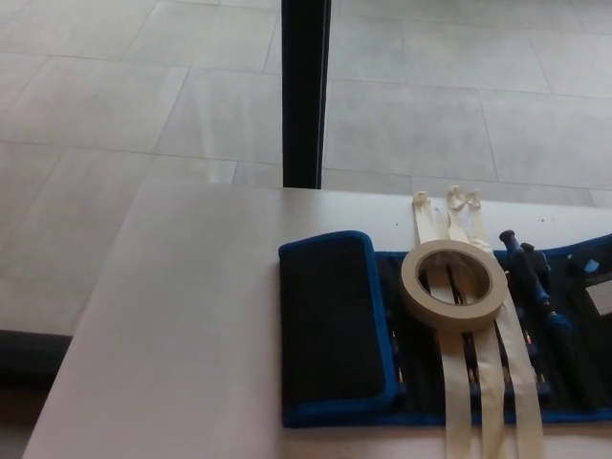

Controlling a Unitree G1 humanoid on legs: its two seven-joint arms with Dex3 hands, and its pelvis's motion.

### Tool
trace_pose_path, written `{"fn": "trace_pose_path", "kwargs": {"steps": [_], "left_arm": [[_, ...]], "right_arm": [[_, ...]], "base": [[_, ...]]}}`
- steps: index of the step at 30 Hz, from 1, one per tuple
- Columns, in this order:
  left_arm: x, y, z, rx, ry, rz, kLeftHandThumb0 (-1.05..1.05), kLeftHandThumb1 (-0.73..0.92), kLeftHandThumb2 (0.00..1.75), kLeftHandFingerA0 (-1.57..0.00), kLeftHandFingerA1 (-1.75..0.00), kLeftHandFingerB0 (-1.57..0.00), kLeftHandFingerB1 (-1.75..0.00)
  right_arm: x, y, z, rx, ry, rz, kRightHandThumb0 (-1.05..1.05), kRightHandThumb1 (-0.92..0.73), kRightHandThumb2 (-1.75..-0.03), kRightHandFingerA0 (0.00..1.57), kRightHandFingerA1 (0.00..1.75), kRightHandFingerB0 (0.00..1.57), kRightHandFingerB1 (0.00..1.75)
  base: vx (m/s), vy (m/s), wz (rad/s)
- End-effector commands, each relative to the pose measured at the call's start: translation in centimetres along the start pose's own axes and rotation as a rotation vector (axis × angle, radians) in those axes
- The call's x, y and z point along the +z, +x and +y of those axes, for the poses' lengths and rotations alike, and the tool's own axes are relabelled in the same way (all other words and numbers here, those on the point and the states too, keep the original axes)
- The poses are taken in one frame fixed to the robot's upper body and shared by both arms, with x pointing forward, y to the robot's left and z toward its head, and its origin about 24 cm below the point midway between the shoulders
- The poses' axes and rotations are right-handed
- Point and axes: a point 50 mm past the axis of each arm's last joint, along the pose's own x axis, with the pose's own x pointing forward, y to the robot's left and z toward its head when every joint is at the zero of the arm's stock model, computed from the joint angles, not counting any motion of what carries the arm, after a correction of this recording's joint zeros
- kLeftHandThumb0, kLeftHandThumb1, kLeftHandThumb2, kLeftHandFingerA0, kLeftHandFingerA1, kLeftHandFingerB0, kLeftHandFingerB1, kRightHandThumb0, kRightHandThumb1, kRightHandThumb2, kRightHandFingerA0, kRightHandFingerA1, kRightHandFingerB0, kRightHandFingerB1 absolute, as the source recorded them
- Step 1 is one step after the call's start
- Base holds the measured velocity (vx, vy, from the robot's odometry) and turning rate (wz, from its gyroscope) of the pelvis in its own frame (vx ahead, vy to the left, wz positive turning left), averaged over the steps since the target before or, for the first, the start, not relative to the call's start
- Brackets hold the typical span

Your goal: The robot uses its right hand to open a black folded toolkit cover kept in the middle of the desk

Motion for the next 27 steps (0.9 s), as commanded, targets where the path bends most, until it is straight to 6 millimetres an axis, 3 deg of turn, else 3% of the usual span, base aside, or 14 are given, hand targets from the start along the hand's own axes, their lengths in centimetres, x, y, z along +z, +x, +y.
{"fn": "trace_pose_path", "kwargs": {"steps": [1,3,4,9,10,11,13,14,16,18,19,22,23,27], "left_arm": [[-0.6,-0.2,1.1,0.044,0.003,0.001,-0.95,0.14,1.35,-0.48,-1.01,-0.47,-1.0],[-0.8,-0.2,1.1,0.035,-0.034,-0.007,-1.05,0.21,1.39,-0.46,-1.04,-0.37,-0.97],[-0.7,-0.2,1.1,0.036,-0.027,-0.005,-1.05,0.23,1.4,-0.48,-1.05,-0.37,-0.97],[-0.6,-0.3,1.2,0.042,-0.012,0.001,-0.98,0.16,1.33,-0.4,-0.97,-0.41,-0.95],[-0.8,-0.3,1.2,0.041,-0.002,0.004,-1.03,0.16,1.34,-0.4,-0.96,-0.41,-0.94],[-0.8,-0.3,1.2,0.039,-0.001,0.004,-0.95,0.16,1.33,-0.43,-0.97,-0.41,-0.95],[-0.8,-0.3,1.3,0.038,-0.013,0.001,-0.88,0.05,1.4,-0.48,-1.09,-0.52,-1.09],[-0.6,-0.3,1.4,0.034,0.003,0.003,-0.88,0.04,1.44,-0.45,-1.1,-0.52,-1.1],[-0.5,-0.3,1.5,0.037,-0.008,-0.002,-0.9,0.16,1.34,-0.52,-1.02,-0.52,-0.99],[-0.4,-0.3,1.6,0.041,0.011,0.001,-0.91,0.11,1.34,-0.52,-1.02,-0.55,-1.01],[-0.4,-0.3,1.6,0.046,0.019,0.001,-0.9,0.1,1.37,-0.57,-1.06,-0.57,-1.03],[-0.7,-0.3,1.6,0.052,0.013,0.001,-1.05,0.19,1.45,-0.57,-1.1,-0.52,-1.04],[-0.7,-0.3,1.5,0.048,0.01,0.0,-1.05,0.16,1.4,-0.56,-1.1,-0.54,-1.05],[-0.7,-0.3,1.5,0.046,-0.005,0.008,-0.88,0.06,1.44,-0.4,-1.08,-0.4,-1.07]], "right_arm": [[-7.4,-0.4,-5.1,-0.098,0.671,0.773,-0.85,-0.92,-0.71,0.38,1.29,0.0,0.07],[-7.0,0.0,-5.9,-0.12,0.693,0.731,-0.98,-0.89,-1.19,0.43,1.11,0.0,0.07],[-6.8,0.4,-6.2,-0.121,0.696,0.732,-0.91,-0.91,-0.74,0.42,1.55,0.01,0.06],[-5.2,2.6,-8.7,-0.248,0.803,0.673,-0.79,-0.9,-0.66,0.35,1.52,0.07,0.24],[-4.3,3.3,-9.6,-0.275,0.809,0.671,-0.88,-0.76,-1.09,0.56,1.08,0.0,0.11],[-3.9,3.7,-10.1,-0.276,0.814,0.649,-0.75,-0.92,-0.69,0.12,1.34,0.0,0.0],[-2.7,4.7,-11.3,-0.267,0.862,0.597,-0.74,-0.92,-0.7,0.12,1.2,0.0,0.0],[-1.6,6.0,-12.9,-0.284,0.847,0.554,-0.84,-0.83,-1.04,0.4,0.98,0.0,0.0],[-1.2,6.9,-14.3,-0.32,0.863,0.538,-0.63,-0.84,-0.65,0.48,1.23,0.14,0.35],[-1.1,7.6,-15.7,-0.401,0.869,0.509,-0.68,-0.65,-0.98,0.64,1.14,0.26,0.57],[-1.5,7.8,-16.7,-0.449,0.882,0.5,-0.56,-0.76,-0.65,0.56,1.59,0.5,0.75],[-2.9,7.8,-17.8,-0.473,0.894,0.5,-0.5,-0.6,-1.04,1.05,1.28,0.65,0.83],[-3.4,7.6,-18.2,-0.485,0.889,0.501,-0.54,-0.73,-0.66,0.74,1.65,0.55,0.84],[-6.3,6.4,-18.4,-0.58,0.925,0.612,-0.49,-0.82,-0.64,0.34,1.27,0.2,0.7]], "base": [[0.0,0.0,0.0],[0.0,0.0,0.0],[0.0,0.0,0.0],[0.0,0.0,0.0],[0.0,0.0,0.0],[0.0,0.0,0.0],[0.0,0.0,0.0],[0.0,0.0,0.0],[0.0,0.0,0.0],[0.0,0.0,0.0],[0.0,0.0,0.0],[0.0,0.0,0.0],[0.0,0.0,0.0],[0.0,0.0,0.0]]}}
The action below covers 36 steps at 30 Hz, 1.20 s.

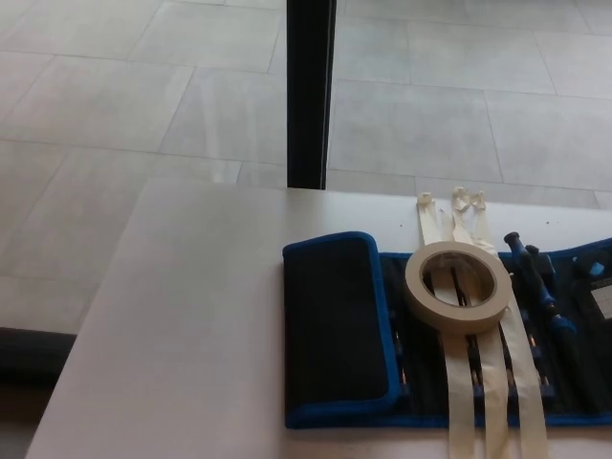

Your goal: The robot uses its right hand to open a black folded toolkit cover kept in the middle of the desk

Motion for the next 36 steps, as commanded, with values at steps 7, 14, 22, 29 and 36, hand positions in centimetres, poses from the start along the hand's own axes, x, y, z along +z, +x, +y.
{"fn": "trace_pose_path", "kwargs": {"steps": [7,14,22,29,36], "left_arm": [[-0.5,-0.2,1.1,0.037,-0.044,0.006,-0.96,0.11,1.41,-0.42,-1.1,-0.39,-1.1],[-0.7,-0.2,1.1,0.053,-0.07,0.013,-0.91,0.1,1.46,-0.46,-1.12,-0.35,-1.09],[-0.7,-0.2,0.9,0.056,-0.052,0.008,-1.0,0.26,1.42,-0.47,-1.03,-0.21,-0.91],[-1.1,-0.3,1.3,0.054,-0.065,0.006,-1.04,0.26,1.46,-0.44,-1.05,-0.25,-0.96],[-0.8,-0.3,1.5,0.047,-0.105,-0.002,-0.96,0.26,1.47,-0.51,-1.08,-0.2,-0.93]], "right_arm": [[-7.6,0.8,-5.4,-0.197,0.229,0.285,-0.54,-0.61,-0.99,1.03,1.32,0.35,0.64],[-9.5,0.4,-6.1,-0.121,0.147,0.293,-0.5,-0.59,-1.0,0.75,1.1,0.36,0.68],[-10.1,0.0,-5.7,-0.048,0.063,0.233,-0.45,-0.59,-1.0,0.8,0.86,0.4,0.61],[-10.9,-0.3,-5.5,0.053,-0.018,0.207,-0.43,-0.78,-0.62,0.74,0.99,0.62,0.56],[-11.3,-0.9,-5.0,0.178,-0.229,0.118,-0.52,-0.71,-0.62,0.92,1.16,0.85,0.65]], "base": [[0.0,0.0,0.0],[0.0,0.0,0.0],[0.0,0.0,0.0],[0.0,0.0,0.0],[0.0,0.0,0.0]]}}
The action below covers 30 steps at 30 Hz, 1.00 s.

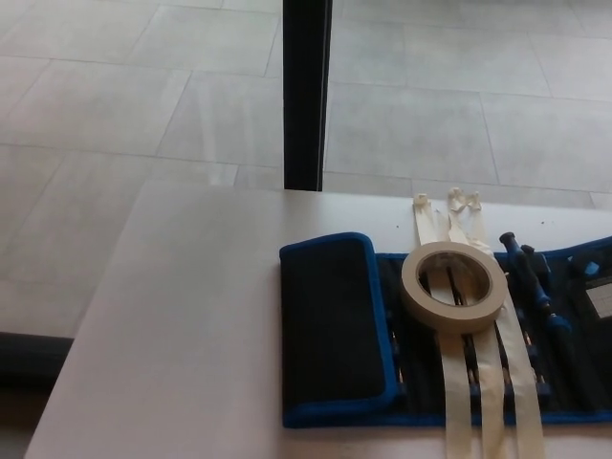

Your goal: The robot uses its right hand to open a black folded toolkit cover kept in the middle of the desk

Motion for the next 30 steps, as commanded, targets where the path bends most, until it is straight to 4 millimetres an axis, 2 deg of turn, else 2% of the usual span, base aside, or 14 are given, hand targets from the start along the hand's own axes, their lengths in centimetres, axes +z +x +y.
{"fn": "trace_pose_path", "kwargs": {"steps": [1,4,5,6,10,11,12,15,19,20,23,25,26,30], "left_arm": [[0.4,-0.1,0.8,0.018,-0.037,-0.014,-1.0,0.26,1.48,-0.54,-1.09,-0.22,-0.94],[0.0,-0.1,0.8,0.026,-0.032,0.002,-0.97,0.29,1.47,-0.53,-1.07,-0.21,-0.92],[-0.2,-0.1,0.8,0.029,-0.02,0.008,-0.91,0.15,1.52,-0.49,-1.12,-0.36,-1.09],[-0.1,-0.1,0.8,0.035,-0.008,0.007,-1.03,0.31,1.48,-0.54,-1.07,-0.25,-0.94],[0.1,-0.1,0.7,0.035,0.004,0.009,-1.03,0.26,1.49,-0.54,-1.09,-0.21,-0.94],[0.1,-0.1,0.7,0.033,-0.003,0.01,-1.0,0.25,1.49,-0.56,-1.08,-0.26,-0.95],[0.1,-0.1,0.7,0.036,0.017,0.015,-0.99,0.26,1.47,-0.57,-1.07,-0.29,-0.94],[0.4,-0.1,0.7,0.031,0.013,0.01,-0.88,0.09,1.52,-0.46,-1.14,-0.36,-1.13],[0.2,-0.1,0.6,0.033,0.048,0.014,-0.87,0.09,1.52,-0.54,-1.1,-0.43,-1.08],[0.2,-0.1,0.5,0.022,0.045,0.01,-0.98,0.26,1.46,-0.59,-1.06,-0.29,-0.92],[0.3,-0.1,0.6,0.018,0.041,-0.003,-0.9,0.09,1.5,-0.47,-1.11,-0.39,-1.09],[0.2,-0.1,0.6,0.018,0.059,0.003,-0.88,0.24,1.37,-0.52,-1.01,-0.33,-0.91],[0.2,-0.1,0.6,0.017,0.059,0.006,-0.88,0.09,1.49,-0.47,-1.13,-0.38,-1.11],[-0.1,-0.1,0.4,0.015,0.042,0.014,-0.89,0.11,1.45,-0.49,-1.12,-0.42,-1.11]], "right_arm": [[0.0,-0.4,0.5,0.094,-0.145,-0.103,-0.52,-0.72,-0.62,0.9,1.08,0.86,0.64],[-0.3,-0.5,0.6,0.147,-0.192,-0.129,-0.51,-0.68,-0.61,0.86,1.14,0.81,0.66],[-0.5,-0.7,0.9,0.202,-0.277,-0.147,-0.54,-0.72,-0.62,0.77,1.07,0.68,0.62],[-0.6,-0.8,1.2,0.234,-0.332,-0.157,-0.57,-0.71,-0.62,0.74,0.93,0.59,0.52],[-1.3,-1.2,1.5,0.311,-0.511,-0.216,-0.56,-0.69,-0.61,0.74,0.84,0.55,0.41],[-1.4,-1.3,1.5,0.328,-0.563,-0.225,-0.54,-0.57,-0.96,0.82,0.86,0.45,0.56],[-1.6,-1.3,1.6,0.368,-0.685,-0.252,-0.52,-0.68,-0.6,0.81,0.83,0.63,0.44],[-1.9,-1.4,1.8,0.401,-0.746,-0.247,-0.5,-0.65,-0.59,0.85,0.88,0.69,0.48],[-2.1,-1.6,1.6,0.459,-0.811,-0.263,-0.51,-0.65,-0.6,0.9,1.04,0.73,0.48],[-2.0,-1.7,2.2,0.478,-0.859,-0.295,-0.47,-0.65,-0.6,0.87,0.91,0.69,0.48],[-2.2,-1.9,2.5,0.502,-0.892,-0.318,-0.48,-0.64,-0.59,0.91,0.93,0.69,0.47],[-2.4,-2.1,2.5,0.536,-0.921,-0.339,-0.47,-0.64,-0.59,0.87,0.96,0.68,0.49],[-2.4,-2.1,2.4,0.541,-0.93,-0.343,-0.47,-0.64,-0.59,0.85,0.93,0.68,0.48],[-2.2,-1.9,2.2,0.518,-0.943,-0.332,-0.45,-0.64,-0.59,0.87,0.89,0.68,0.48]], "base": [[0.0,0.0,0.0],[0.0,0.0,0.0],[0.0,0.0,0.0],[0.0,0.0,0.0],[0.0,0.0,0.0],[0.0,0.0,0.0],[0.0,0.0,0.0],[0.0,0.0,0.0],[0.0,0.0,0.0],[0.0,0.0,0.0],[0.0,0.0,0.0],[0.0,0.0,0.0],[0.0,0.0,0.0],[0.0,0.0,0.0]]}}
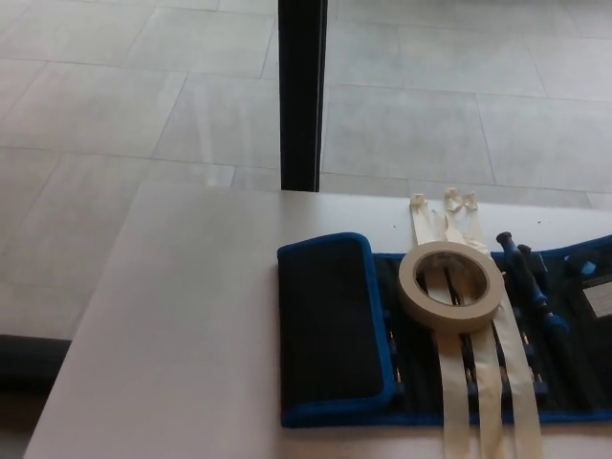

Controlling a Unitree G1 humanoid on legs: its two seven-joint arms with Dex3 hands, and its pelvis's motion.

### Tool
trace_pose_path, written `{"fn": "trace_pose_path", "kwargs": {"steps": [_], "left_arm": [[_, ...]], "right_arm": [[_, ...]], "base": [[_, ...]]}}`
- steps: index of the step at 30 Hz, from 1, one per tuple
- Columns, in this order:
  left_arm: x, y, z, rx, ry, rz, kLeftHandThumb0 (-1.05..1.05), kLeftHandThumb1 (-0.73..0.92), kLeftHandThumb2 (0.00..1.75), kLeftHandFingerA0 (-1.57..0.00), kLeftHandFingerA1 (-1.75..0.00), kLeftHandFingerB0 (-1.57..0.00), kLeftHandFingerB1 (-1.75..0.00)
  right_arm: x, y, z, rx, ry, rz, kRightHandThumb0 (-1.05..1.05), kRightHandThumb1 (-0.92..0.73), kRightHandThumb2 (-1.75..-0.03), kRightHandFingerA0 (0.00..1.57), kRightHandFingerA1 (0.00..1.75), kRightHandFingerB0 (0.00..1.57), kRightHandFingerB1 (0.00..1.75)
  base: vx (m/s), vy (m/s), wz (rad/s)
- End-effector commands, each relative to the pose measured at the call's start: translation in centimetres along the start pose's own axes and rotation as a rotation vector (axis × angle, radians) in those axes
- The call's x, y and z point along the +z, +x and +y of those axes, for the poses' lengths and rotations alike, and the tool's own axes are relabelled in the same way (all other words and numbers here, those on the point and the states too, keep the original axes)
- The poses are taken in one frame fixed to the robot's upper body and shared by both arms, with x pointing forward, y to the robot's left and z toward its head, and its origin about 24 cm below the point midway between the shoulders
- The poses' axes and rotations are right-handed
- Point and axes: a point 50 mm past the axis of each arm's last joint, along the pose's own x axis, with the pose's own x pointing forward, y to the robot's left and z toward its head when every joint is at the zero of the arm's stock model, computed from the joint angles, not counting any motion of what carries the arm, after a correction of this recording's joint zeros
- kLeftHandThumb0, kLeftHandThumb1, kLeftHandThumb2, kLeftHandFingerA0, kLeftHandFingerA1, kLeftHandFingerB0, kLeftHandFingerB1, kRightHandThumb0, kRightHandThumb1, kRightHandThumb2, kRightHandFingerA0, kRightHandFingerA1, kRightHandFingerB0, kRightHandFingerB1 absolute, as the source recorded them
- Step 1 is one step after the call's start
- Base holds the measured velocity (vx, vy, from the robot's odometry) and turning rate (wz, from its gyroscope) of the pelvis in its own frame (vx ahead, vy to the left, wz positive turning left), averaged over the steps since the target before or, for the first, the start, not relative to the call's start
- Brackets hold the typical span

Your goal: The robot uses its right hand to open a black folded toolkit cover kept in the middle of the desk

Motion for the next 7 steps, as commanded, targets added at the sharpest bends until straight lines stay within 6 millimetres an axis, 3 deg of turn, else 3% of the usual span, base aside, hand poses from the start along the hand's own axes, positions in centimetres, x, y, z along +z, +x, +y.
{"fn": "trace_pose_path", "kwargs": {"steps": [1,3,7], "left_arm": [[-0.43,-0.1,0.52,0.006,0.003,0.012,-0.89,0.11,1.45,-0.49,-1.12,-0.42,-1.11],[-0.45,-0.11,0.56,0.007,-0.03,0.01,-0.87,0.07,1.48,-0.48,-1.14,-0.43,-1.13],[-0.42,-0.13,0.64,0.013,0.011,0.005,-0.89,0.12,1.45,-0.48,-1.05,-0.48,-1.05]], "right_arm": [[0.18,0.16,-1.2,-0.009,-0.07,-0.017,-0.45,-0.64,-0.59,0.87,0.89,0.68,0.48],[0.07,0.13,-1.3,0.0,-0.034,-0.012,-0.45,-0.63,-0.6,0.82,0.9,0.65,0.49],[-0.29,0.26,-1.28,-0.041,0.074,0.057,-0.4,-0.62,-0.59,0.88,0.96,0.68,0.49]], "base": [[0.0,0.0,0.0],[0.0,0.0,0.0],[0.0,0.0,0.0]]}}
